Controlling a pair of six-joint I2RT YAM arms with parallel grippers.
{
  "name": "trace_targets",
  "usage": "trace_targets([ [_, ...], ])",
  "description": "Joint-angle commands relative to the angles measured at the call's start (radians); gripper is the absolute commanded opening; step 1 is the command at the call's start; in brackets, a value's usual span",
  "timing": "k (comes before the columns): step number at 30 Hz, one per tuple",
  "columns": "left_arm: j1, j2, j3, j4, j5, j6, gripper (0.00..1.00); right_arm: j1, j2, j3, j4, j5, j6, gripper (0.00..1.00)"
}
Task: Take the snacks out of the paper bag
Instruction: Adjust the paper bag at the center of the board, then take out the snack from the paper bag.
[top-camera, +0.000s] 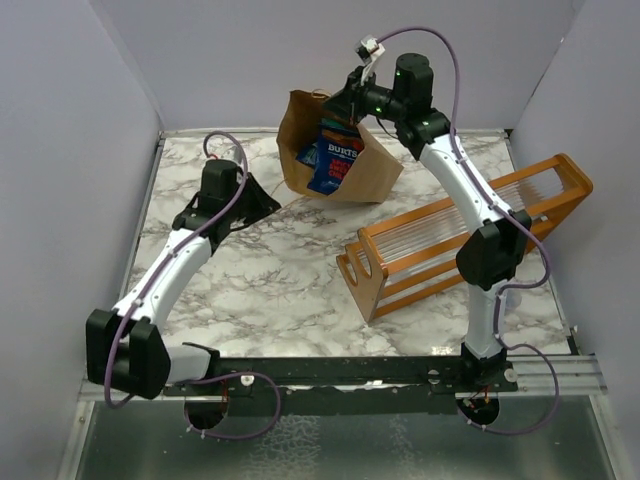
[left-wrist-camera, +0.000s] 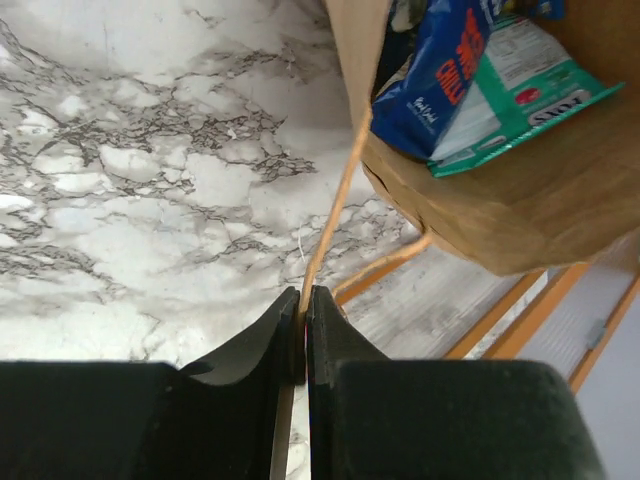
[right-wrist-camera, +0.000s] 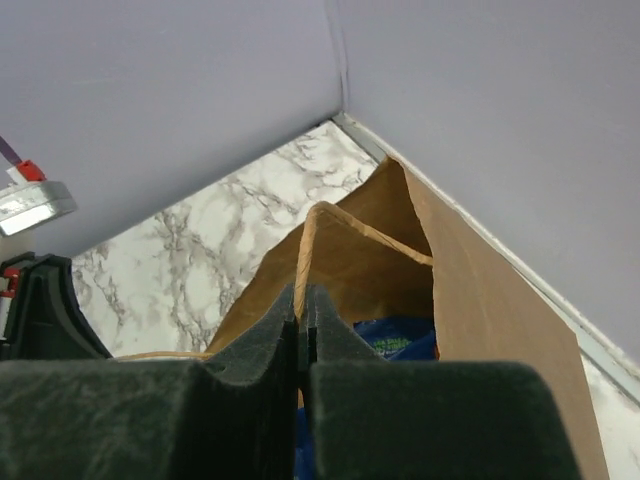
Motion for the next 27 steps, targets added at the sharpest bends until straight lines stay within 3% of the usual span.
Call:
trace_targets([
  [1,0.005,-0.145,0.011,-0.046,-0.068,0.071,0.16,0.002,-0.085,0.007,0.071,-0.035,0.031,0.01],
  [7,0.005,-0.197,0.130,-0.193,-0.062,0.137,0.54,0.018,-0.119,-0.020,0.043,-0.042,0.061,0.01],
  [13,-0.015,-0.207,0.242,-0.187,0.051,0.146,0.80,0.020,-0.195,-0.128,0.040,-0.049,0.070,0.01],
  [20,-0.107,-0.053,0.311,-0.120,-0.002,0.146,0.78,0.020,-0.217,-0.187,0.027,-0.047,0.078,0.01],
  [24,-0.134,0.016,0.306,-0.058,-0.088,0.186,0.59,0.018,-0.210,-0.182,0.034,-0.044,0.102,0.02],
  [27,-0.152,0.056,0.297,0.016,-0.159,0.249,0.51,0.018,-0.179,-0.105,-0.010,-0.040,0.098,0.01],
])
